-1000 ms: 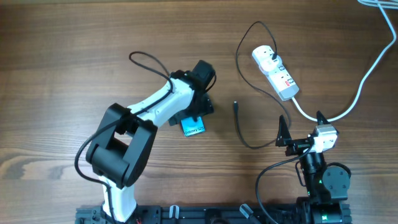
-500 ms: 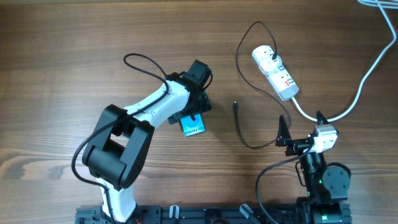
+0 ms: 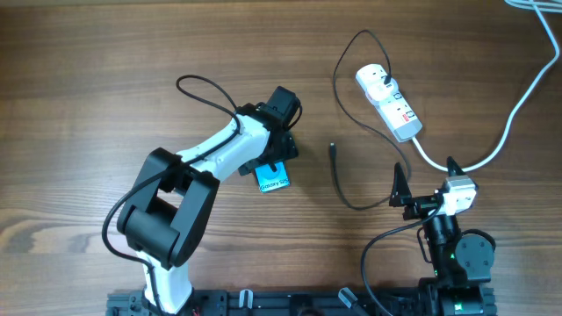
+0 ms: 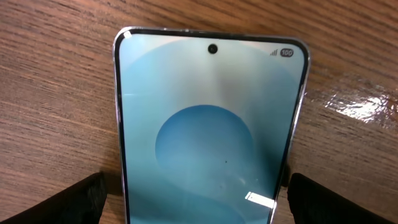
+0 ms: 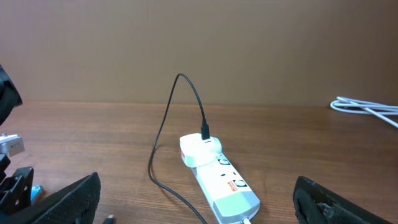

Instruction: Plug charger to phone and switch on socket

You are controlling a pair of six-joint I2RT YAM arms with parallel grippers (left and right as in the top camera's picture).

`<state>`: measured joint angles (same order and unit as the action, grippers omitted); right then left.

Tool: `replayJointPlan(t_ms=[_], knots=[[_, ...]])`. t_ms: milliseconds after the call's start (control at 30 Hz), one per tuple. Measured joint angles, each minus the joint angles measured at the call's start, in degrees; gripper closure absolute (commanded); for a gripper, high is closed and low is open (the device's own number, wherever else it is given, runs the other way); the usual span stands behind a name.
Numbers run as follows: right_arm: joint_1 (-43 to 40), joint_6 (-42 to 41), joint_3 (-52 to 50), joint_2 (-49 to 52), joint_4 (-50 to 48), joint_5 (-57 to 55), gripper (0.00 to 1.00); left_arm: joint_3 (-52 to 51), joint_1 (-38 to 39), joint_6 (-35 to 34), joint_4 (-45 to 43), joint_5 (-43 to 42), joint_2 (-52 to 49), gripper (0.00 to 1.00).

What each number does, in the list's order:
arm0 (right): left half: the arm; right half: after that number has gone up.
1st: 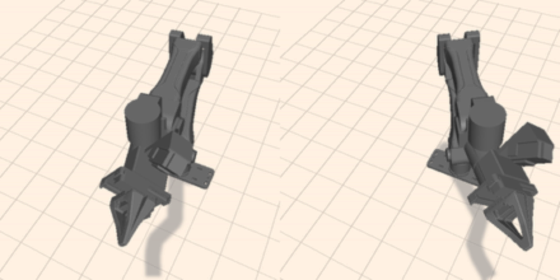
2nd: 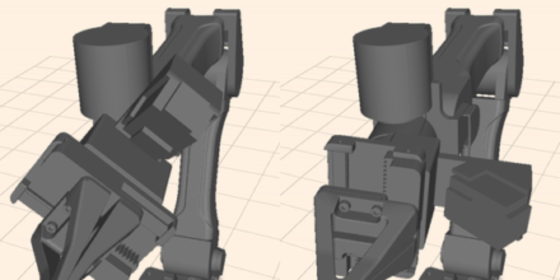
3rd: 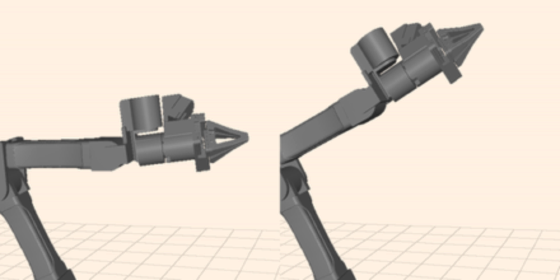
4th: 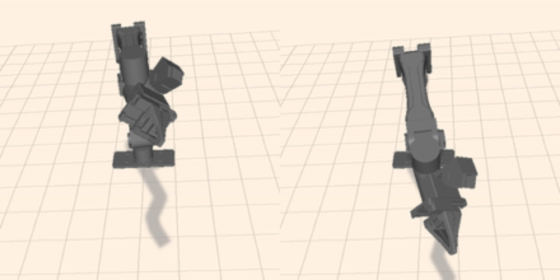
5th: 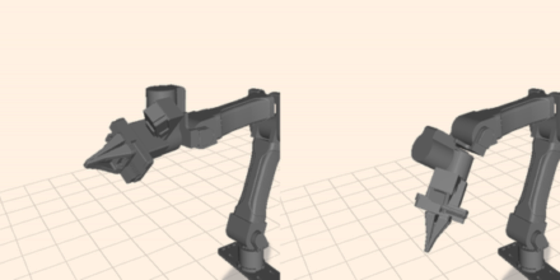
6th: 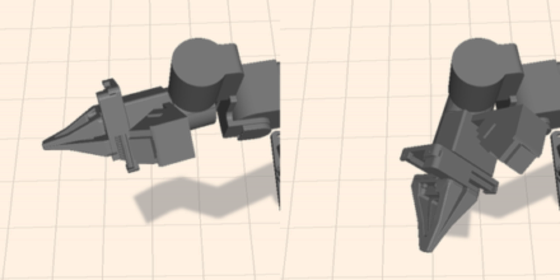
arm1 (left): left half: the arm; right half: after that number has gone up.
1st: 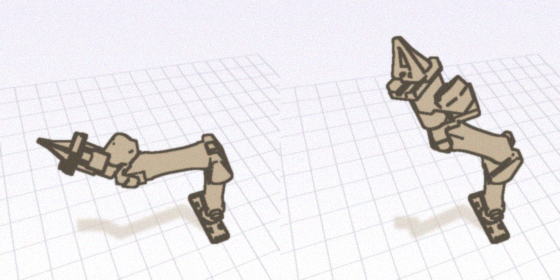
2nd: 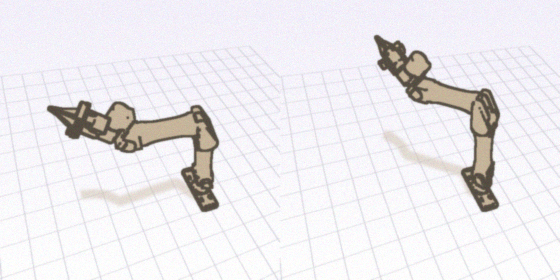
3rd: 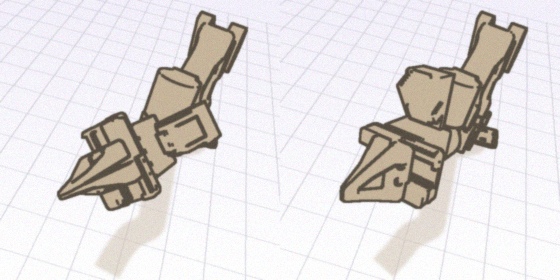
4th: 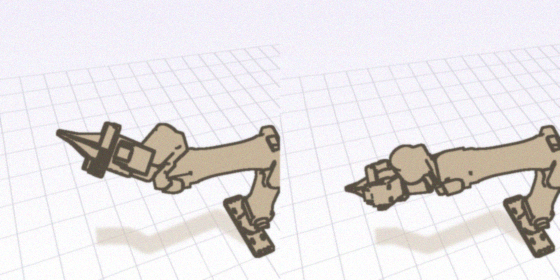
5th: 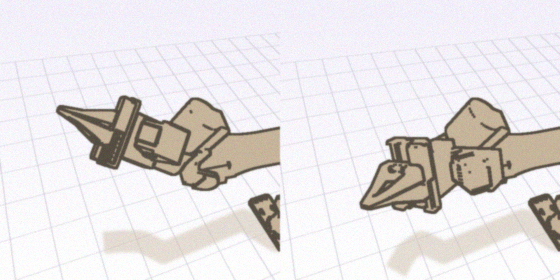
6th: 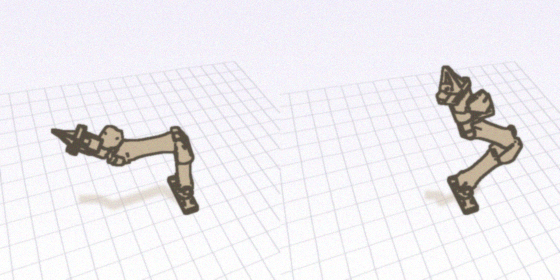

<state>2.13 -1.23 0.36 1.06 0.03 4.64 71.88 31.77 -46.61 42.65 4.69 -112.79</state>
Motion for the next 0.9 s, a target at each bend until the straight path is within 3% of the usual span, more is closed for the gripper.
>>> replayJointPlan(t_ms=[900], knots=[[0.0,0.0,0.0,0.0,0.0,0.0,0.0,-0.3,1.2,0.0,-0.7,0.7,0.1,0.05]])
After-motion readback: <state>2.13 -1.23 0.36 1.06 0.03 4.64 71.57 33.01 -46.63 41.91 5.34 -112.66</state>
